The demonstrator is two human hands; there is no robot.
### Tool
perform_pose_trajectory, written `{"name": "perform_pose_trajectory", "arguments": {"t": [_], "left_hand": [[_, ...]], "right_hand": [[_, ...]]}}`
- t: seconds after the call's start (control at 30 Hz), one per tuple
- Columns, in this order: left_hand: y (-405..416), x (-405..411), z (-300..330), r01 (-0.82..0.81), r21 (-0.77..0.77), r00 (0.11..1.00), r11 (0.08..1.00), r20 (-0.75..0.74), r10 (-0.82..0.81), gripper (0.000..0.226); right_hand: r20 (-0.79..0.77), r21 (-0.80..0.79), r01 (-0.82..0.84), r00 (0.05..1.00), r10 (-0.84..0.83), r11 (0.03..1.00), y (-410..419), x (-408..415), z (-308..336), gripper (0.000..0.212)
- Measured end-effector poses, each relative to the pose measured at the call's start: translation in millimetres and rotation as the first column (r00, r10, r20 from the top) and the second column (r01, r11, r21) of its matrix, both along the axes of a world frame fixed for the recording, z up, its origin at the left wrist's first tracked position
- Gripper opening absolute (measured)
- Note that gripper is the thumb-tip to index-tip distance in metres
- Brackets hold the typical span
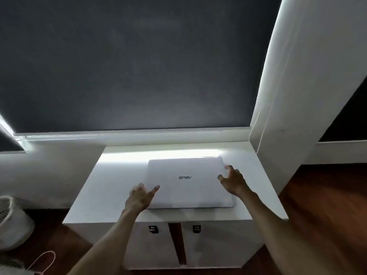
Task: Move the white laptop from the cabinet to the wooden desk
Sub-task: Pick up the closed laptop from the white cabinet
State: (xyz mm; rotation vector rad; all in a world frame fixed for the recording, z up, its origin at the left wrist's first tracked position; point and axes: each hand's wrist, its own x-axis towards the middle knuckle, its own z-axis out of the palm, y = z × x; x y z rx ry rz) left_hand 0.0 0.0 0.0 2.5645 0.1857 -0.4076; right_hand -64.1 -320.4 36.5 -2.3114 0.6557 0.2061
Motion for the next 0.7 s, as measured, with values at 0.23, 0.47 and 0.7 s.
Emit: {"name": "perform_pose_trajectory", "arguments": {"t": [0.23,0.47,0.7], "left_hand": [[-7.4,31.7,-17.2,-0.193,-0.102,0.981,0.976,-0.057,0.188,0.097],[-19.4,29.1,-22.1,-0.257,-0.071,0.966,0.964,-0.009,0.257,0.105],[-19.6,22.2,-15.4,-0.204,-0.123,0.975,0.971,0.063,0.213,0.093]], "right_hand": [[-0.244,-0.016,0.167,0.956,-0.165,0.986,8.6,19.6,-32.4,0.081],[-0.202,0.104,0.339,0.928,-0.314,0.935,6.7,22.2,-43.9,0.081],[-0.088,0.203,0.413,0.911,-0.404,0.888,7.9,1.2,-40.9,0.101]]}}
